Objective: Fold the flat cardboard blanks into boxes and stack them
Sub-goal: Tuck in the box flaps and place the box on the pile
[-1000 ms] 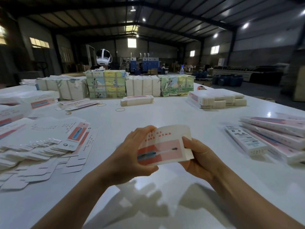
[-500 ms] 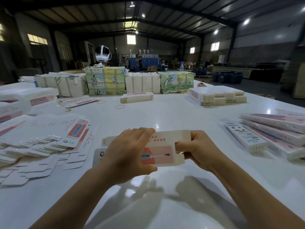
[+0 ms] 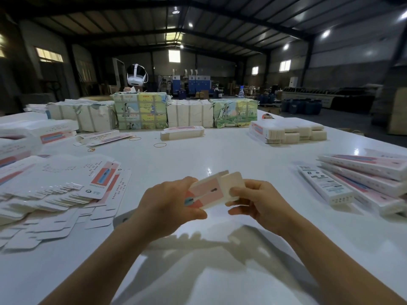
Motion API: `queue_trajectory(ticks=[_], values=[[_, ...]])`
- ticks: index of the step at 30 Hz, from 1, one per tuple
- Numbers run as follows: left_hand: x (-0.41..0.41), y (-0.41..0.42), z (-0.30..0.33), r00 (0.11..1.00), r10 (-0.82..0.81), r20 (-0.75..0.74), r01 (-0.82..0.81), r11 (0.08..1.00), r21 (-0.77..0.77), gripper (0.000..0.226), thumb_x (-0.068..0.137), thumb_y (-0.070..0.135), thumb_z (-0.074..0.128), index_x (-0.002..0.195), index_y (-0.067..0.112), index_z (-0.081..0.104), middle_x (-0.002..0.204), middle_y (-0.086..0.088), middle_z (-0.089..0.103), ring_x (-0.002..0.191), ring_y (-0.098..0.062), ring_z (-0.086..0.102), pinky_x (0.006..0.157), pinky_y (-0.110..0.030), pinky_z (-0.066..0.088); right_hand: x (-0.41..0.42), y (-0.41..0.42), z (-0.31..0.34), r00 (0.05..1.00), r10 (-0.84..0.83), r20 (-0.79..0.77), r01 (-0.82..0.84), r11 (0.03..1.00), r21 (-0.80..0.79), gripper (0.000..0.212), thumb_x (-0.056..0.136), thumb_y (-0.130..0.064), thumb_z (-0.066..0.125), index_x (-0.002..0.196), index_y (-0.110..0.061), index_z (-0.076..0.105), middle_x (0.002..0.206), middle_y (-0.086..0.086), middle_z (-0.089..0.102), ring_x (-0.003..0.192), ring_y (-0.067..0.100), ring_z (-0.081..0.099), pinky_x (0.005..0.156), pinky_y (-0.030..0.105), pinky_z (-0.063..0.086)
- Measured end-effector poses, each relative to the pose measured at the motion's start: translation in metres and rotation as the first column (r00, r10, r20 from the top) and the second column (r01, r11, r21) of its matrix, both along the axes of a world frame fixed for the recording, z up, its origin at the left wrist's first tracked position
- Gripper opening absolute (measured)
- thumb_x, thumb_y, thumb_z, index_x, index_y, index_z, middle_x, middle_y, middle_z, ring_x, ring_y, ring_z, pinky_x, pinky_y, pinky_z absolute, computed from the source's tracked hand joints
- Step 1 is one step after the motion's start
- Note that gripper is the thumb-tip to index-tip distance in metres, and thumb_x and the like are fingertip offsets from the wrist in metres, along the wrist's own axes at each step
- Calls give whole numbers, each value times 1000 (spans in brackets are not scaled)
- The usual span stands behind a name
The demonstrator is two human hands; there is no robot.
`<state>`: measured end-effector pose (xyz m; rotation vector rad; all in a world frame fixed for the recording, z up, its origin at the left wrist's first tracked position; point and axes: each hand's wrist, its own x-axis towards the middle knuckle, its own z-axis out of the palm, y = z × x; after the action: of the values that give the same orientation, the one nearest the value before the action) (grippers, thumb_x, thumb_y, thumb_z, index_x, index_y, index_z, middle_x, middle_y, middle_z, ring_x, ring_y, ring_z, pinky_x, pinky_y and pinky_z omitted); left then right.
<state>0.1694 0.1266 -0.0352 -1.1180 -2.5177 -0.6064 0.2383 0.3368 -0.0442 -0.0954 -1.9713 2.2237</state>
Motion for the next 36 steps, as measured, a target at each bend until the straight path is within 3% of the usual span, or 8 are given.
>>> queue_trajectory(ticks=[4, 6, 14, 18, 21, 26, 30, 36], values=[[-9, -5, -1, 996, 61, 59, -62, 998, 16, 54, 78, 51, 68, 123, 32, 47, 116, 6, 63, 87, -18, 63, 77, -34, 55, 0, -13, -11, 829, -512, -227, 549, 823, 148, 6, 88, -13, 63, 90, -18, 62, 84, 4, 66, 72, 16, 65, 62, 25, 53], [-10, -4, -3, 994, 79, 74, -81, 996, 33, 56, 78, 55, 66, 125, 32, 46, 116, 7, 62, 91, -17, 62, 78, -36, 54, 3, -24, -16, 750, -512, -419, 649, 693, 315, 14, 85, -12, 65, 80, -25, 63, 80, -4, 64, 74, 8, 61, 65, 14, 47], [-9, 4, -17, 994, 4, 109, -12, 998, 68, 53, 78, 59, 63, 123, 35, 46, 115, 11, 60, 89, -13, 62, 76, -32, 56, 3, -39, -28, 810, -337, -479, 564, 669, 484, 17, 86, -8, 65, 94, -22, 73, 93, -14, 56, 95, 8, 53, 77, 8, 37], [-10, 2, -18, 983, -46, 176, 33, 997, 75, 53, 78, 59, 63, 123, 38, 44, 104, 21, 50, 85, -12, 62, 73, -24, 57, 5, -39, -27, 846, -267, -461, 503, 687, 525, 15, 89, -16, 63, 84, -30, 67, 124, -27, 41, 125, -2, 29, 108, 32, 31], [-10, 0, -18, 967, -91, 238, 79, 995, 59, 53, 77, 60, 63, 122, 39, 44, 97, 26, 46, 83, -9, 61, 73, -21, 57, 6, -38, -26, 886, -141, -442, 401, 711, 578, 18, 85, -26, 49, 88, -23, 66, 136, -30, 34, 135, -3, 16, 112, 28, 22], [-5, 1, -18, 974, -61, 219, 65, 998, -12, 63, 69, 67, 50, 125, 39, 42, 100, 24, 45, 87, -10, 62, 73, -22, 57, 12, -41, -24, 870, -211, -446, 429, 770, 472, 36, 80, -19, 54, 111, -36, 50, 120, -10, 55, 123, 12, 43, 101, 39, 43], [0, 10, -20, 997, 24, 78, -19, 998, -66, 62, 74, 66, 45, 128, 37, 37, 110, 18, 52, 91, -8, 57, 76, -25, 55, 12, -49, -26, 889, -231, -394, 427, 727, 538, 57, 92, -4, 51, 121, -48, 30, 111, -23, 51, 117, 9, 47, 108, 34, 34], [0, 20, -28, 993, 85, -77, -91, 992, -83, 57, 85, 61, 45, 131, 30, 33, 114, 10, 54, 91, -10, 50, 76, -26, 51, 9, -55, -31, 928, -244, -281, 360, 781, 511, 46, 100, -14, 41, 134, -43, 29, 137, -5, 47, 127, 14, 42, 109, 38, 37]])
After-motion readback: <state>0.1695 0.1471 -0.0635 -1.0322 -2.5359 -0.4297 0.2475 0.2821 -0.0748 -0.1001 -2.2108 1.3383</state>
